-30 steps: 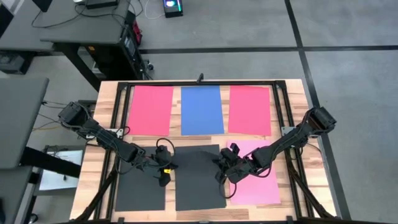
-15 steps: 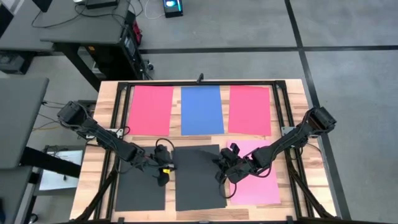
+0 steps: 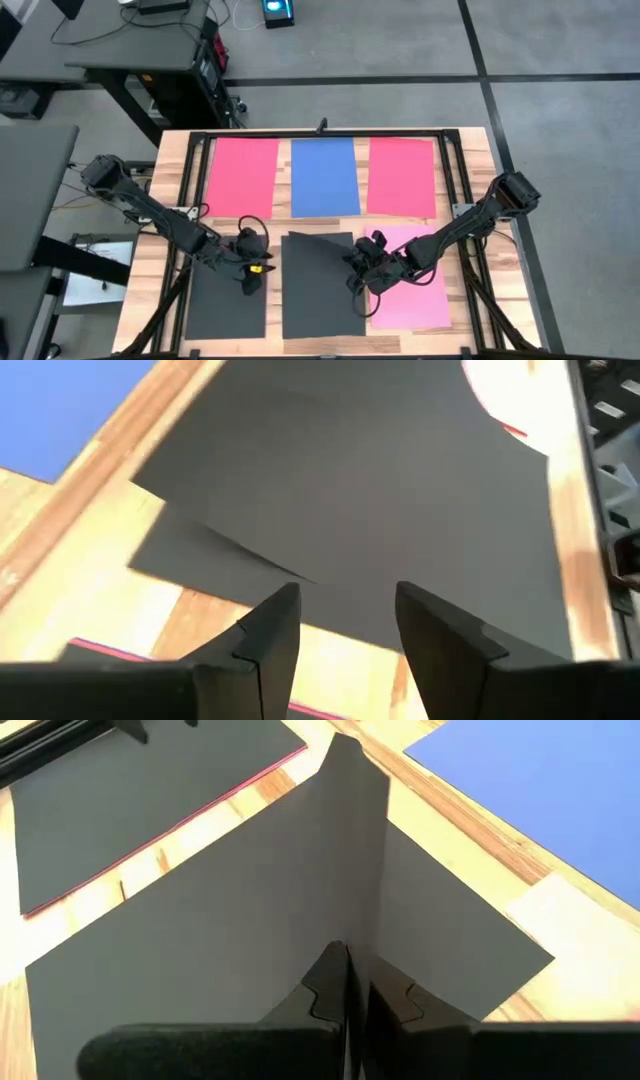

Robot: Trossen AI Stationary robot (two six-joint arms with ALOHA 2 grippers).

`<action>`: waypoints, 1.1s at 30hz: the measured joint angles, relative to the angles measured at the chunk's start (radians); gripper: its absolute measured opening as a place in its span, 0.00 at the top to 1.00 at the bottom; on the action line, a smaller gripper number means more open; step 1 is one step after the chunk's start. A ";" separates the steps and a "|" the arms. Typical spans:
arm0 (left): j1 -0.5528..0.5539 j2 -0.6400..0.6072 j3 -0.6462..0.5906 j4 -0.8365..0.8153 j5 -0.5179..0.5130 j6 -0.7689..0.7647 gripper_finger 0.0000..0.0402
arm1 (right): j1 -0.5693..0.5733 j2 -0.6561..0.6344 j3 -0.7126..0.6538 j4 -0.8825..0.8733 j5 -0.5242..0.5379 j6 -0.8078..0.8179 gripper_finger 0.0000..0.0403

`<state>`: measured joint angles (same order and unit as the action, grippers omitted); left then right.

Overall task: Organize paper
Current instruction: Stack the black paper on top of the black paper

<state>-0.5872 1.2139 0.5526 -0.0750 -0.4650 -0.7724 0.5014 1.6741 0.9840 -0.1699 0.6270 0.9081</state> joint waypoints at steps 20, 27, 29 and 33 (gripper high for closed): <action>-0.061 0.316 0.010 0.042 -0.001 -0.074 0.63 | -0.052 0.115 0.002 0.100 -0.076 -0.018 1.00; -0.061 0.338 0.009 0.076 -0.003 -0.065 0.63 | -0.058 0.114 0.002 0.102 -0.054 0.006 1.00; -0.060 0.339 0.009 0.090 -0.003 -0.054 0.63 | -0.060 0.114 0.002 0.099 -0.051 0.017 1.00; -0.058 0.339 0.009 0.094 -0.003 -0.052 0.63 | -0.060 0.114 0.002 0.097 -0.011 0.041 1.00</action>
<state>-0.6456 1.5532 0.5613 0.0189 -0.4685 -0.8242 0.4412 1.7885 0.9863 -0.0727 0.6157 0.9491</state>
